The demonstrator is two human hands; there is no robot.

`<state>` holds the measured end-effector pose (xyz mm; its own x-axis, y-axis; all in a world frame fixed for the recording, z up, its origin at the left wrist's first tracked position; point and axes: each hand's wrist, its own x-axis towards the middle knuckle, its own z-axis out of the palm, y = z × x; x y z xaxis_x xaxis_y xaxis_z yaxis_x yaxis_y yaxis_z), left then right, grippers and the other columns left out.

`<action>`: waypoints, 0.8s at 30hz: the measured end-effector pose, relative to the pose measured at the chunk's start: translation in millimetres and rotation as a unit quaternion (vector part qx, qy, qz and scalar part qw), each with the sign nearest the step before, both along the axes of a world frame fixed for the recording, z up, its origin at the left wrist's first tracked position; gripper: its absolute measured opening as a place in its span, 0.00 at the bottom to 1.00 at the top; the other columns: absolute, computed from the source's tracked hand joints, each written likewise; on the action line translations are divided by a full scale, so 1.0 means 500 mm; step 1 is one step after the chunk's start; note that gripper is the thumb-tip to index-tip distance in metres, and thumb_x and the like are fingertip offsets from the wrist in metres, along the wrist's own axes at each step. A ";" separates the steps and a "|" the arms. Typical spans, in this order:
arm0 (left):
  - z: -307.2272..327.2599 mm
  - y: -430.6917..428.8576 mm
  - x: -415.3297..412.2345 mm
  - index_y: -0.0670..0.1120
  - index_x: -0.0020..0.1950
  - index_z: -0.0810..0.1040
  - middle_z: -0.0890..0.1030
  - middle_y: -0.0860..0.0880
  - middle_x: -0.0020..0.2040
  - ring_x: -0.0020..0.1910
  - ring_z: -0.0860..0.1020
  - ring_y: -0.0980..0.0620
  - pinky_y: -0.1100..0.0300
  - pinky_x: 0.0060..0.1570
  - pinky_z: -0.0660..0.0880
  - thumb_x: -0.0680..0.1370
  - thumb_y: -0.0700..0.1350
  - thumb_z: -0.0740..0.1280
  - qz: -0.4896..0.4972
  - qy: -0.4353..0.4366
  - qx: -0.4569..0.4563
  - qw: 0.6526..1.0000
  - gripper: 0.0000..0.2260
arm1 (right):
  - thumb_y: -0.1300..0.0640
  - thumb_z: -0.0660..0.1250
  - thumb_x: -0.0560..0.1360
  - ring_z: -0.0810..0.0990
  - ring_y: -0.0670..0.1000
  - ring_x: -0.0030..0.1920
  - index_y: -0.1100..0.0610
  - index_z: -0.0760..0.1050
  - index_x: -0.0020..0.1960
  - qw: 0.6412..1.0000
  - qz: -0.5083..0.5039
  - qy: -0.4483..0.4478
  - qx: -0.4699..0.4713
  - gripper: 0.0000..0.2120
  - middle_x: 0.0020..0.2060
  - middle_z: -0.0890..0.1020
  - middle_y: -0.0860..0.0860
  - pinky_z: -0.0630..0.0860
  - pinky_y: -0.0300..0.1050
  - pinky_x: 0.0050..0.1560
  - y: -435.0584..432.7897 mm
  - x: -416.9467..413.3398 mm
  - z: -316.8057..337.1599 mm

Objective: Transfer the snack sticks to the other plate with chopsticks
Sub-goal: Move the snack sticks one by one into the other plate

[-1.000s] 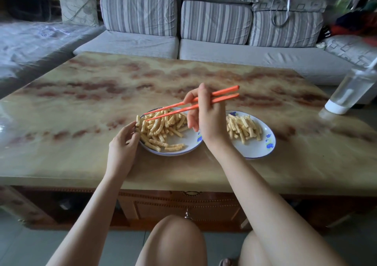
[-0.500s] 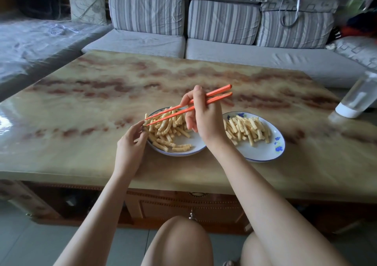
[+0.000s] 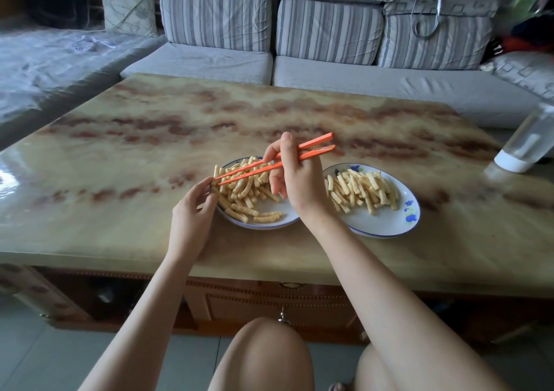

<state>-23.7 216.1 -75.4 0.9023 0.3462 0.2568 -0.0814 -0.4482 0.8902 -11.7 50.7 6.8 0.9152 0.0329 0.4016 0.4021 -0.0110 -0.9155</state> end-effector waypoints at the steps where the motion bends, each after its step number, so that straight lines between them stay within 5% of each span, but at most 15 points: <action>1: 0.000 0.000 -0.001 0.47 0.66 0.75 0.80 0.50 0.58 0.53 0.74 0.61 0.83 0.42 0.64 0.78 0.40 0.62 0.000 0.000 0.001 1.000 0.16 | 0.56 0.51 0.84 0.65 0.45 0.16 0.65 0.73 0.38 1.000 0.002 0.001 0.002 0.22 0.20 0.68 0.54 0.59 0.38 0.18 0.000 -0.001 -0.001; 12: 0.001 -0.001 0.000 0.48 0.66 0.76 0.78 0.54 0.53 0.52 0.75 0.61 0.83 0.42 0.65 0.78 0.41 0.63 0.002 0.001 -0.011 1.000 0.16 | 0.55 0.50 0.84 0.65 0.46 0.17 0.59 0.71 0.36 1.000 -0.001 0.007 0.007 0.21 0.21 0.68 0.55 0.59 0.39 0.20 0.004 -0.007 -0.013; 17: 0.002 -0.003 -0.001 0.48 0.65 0.76 0.78 0.57 0.52 0.52 0.74 0.62 0.83 0.42 0.64 0.78 0.41 0.63 0.006 0.004 -0.017 1.000 0.16 | 0.55 0.50 0.84 0.66 0.56 0.20 0.58 0.70 0.35 0.999 -0.022 -0.009 0.036 0.21 0.19 0.68 0.55 0.60 0.40 0.19 -0.005 -0.015 -0.010; 24: 0.000 -0.002 -0.002 0.46 0.66 0.76 0.79 0.54 0.55 0.53 0.74 0.62 0.83 0.42 0.64 0.78 0.40 0.63 0.001 0.000 -0.016 1.000 0.16 | 0.53 0.50 0.82 0.68 0.49 0.17 0.58 0.69 0.34 0.994 -0.049 -0.037 0.088 0.21 0.18 0.69 0.52 0.61 0.37 0.19 -0.043 -0.034 0.011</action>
